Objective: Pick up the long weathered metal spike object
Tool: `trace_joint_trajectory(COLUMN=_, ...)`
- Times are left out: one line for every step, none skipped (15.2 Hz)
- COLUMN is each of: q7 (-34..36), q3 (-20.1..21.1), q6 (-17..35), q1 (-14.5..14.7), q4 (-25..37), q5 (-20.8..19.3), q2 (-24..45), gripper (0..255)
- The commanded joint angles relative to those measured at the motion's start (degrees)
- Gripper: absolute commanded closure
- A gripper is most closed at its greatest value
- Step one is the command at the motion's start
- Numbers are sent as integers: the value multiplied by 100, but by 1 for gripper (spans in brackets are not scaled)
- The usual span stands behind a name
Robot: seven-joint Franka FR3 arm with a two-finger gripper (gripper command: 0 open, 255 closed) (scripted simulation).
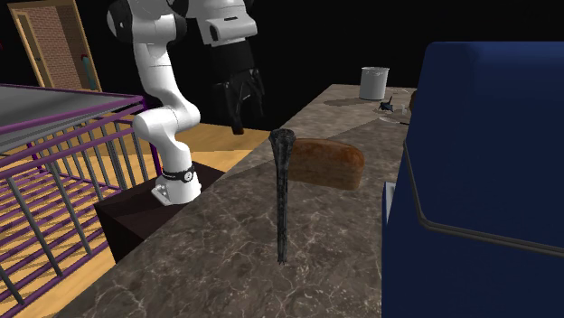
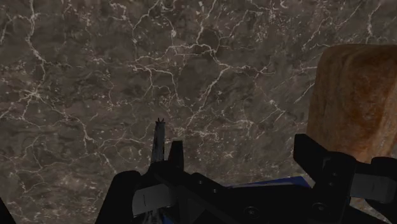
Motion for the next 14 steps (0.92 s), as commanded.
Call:
trace_joint_trajectory(q7=-254, q3=-114, q6=-85, q1=-35, q4=522, q5=228, q2=419, gripper=0)
trace_joint_trajectory(q7=-382, q3=-170, q6=-156, q1=-71, q4=822, q5=356, q2=650, gripper=0)
trace_joint_trajectory(q7=-506, q3=-219, q6=-239, q1=-118, q4=1136, q5=490, q2=887, gripper=0)
trace_joint_trajectory(q7=-625, q3=-262, q6=-334, q1=-176, q4=1469, q5=631, q2=1133, gripper=0)
trace_joint_trajectory(q7=-737, q3=-301, q6=-443, q1=-244, q4=1821, q5=778, q2=1388, gripper=0)
trace_joint_trajectory(q7=-841, q3=-331, q6=-566, q1=-327, q4=2197, q5=930, q2=1654, gripper=0)
trace_joint_trajectory(q7=-934, q3=-351, q6=-705, q1=-426, q4=2601, q5=1087, q2=1932, gripper=0)
trace_joint_trajectory(q7=-1015, q3=-362, q6=-861, q1=-541, q4=3040, q5=1249, q2=2227, gripper=0)
trace_joint_trajectory(q7=-1063, q3=-360, q6=-990, q1=-640, q4=3391, q5=1371, q2=2456, gripper=0)
trace_joint_trajectory(q7=-1079, q3=-346, q6=-894, q1=-629, q4=3259, q5=1353, q2=2417, gripper=0)
trace_joint_trajectory(q7=-1097, q3=-342, q6=-801, q1=-612, q4=3131, q5=1340, q2=2382, gripper=0)
trace_joint_trajectory(q7=-1116, q3=-341, q6=-710, q1=-594, q4=3008, q5=1329, q2=2350, gripper=0)
trace_joint_trajectory(q7=-1134, q3=-339, q6=-621, q1=-577, q4=2889, q5=1320, q2=2321, gripper=0)
trace_joint_trajectory(q7=-1152, q3=-338, q6=-534, q1=-562, q4=2774, q5=1312, q2=2294, gripper=0)
